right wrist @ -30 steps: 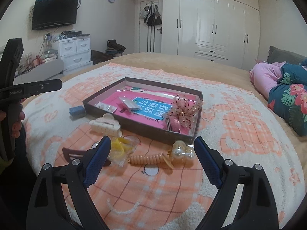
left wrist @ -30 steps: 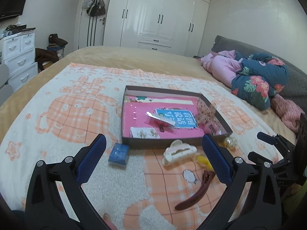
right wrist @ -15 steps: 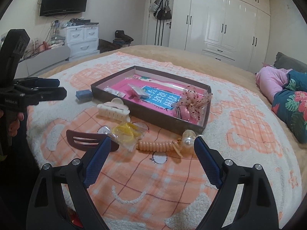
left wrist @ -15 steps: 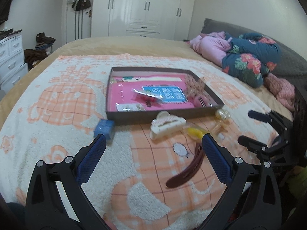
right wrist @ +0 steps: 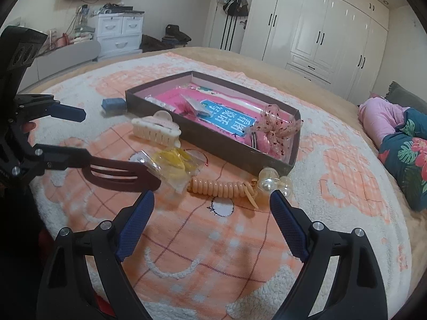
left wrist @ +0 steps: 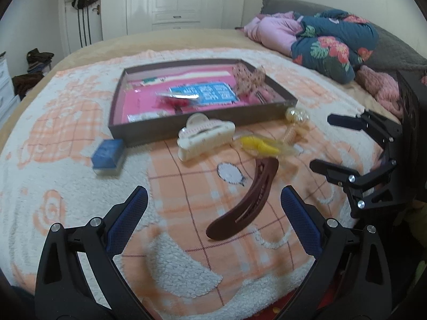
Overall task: Organize jewelry
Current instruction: 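Open both tools and withdraw them from the box toward the maroon clip, then grasp the maroon hair clip with the left tool while the right tool grasps the yellow bag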
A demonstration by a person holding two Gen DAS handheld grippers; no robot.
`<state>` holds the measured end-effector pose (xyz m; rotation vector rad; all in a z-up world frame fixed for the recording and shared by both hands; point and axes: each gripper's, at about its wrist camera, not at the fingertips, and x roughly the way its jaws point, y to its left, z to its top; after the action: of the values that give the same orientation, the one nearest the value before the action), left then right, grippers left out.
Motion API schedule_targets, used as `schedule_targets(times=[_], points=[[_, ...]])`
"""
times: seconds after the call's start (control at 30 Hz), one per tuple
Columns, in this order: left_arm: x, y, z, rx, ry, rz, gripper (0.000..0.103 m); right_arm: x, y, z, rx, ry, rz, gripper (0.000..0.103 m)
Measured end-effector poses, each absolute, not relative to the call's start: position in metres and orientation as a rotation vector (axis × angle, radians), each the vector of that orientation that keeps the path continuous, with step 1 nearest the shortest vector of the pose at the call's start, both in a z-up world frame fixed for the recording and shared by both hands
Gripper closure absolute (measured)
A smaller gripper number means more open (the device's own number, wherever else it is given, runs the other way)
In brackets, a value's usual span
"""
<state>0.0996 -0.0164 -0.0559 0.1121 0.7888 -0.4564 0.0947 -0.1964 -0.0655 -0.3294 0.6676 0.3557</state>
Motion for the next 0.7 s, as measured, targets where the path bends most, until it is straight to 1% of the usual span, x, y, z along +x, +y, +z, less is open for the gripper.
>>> schedule_targets(times=[0.43, 0.5, 0.57, 0.63, 0.67, 0.7], points=[[0.107, -0.032, -0.078, 0.162, 0.855, -0.498, 0.013, 0.107, -0.183, -0.078, -0.452, 0.659, 0.377, 0.019], [0.109, -0.033, -0.080, 0.160, 0.861, -0.501, 0.019, 0.109, -0.181, -0.079, -0.469, 0.649, 0.383, 0.020], [0.111, -0.033, -0.082, 0.155, 0.869, -0.511, 0.026, 0.110, -0.180, -0.080, -0.484, 0.646, 0.388, 0.024], [0.111, -0.035, -0.083, 0.154, 0.877, -0.522, 0.028, 0.115, -0.179, -0.080, -0.486, 0.651, 0.396, 0.027], [0.111, -0.035, -0.084, 0.155, 0.879, -0.527, 0.029, 0.116, -0.179, -0.081, -0.485, 0.653, 0.399, 0.031], [0.111, -0.036, -0.084, 0.155, 0.880, -0.532, 0.033, 0.118, -0.179, -0.080, -0.477, 0.656, 0.410, 0.033]])
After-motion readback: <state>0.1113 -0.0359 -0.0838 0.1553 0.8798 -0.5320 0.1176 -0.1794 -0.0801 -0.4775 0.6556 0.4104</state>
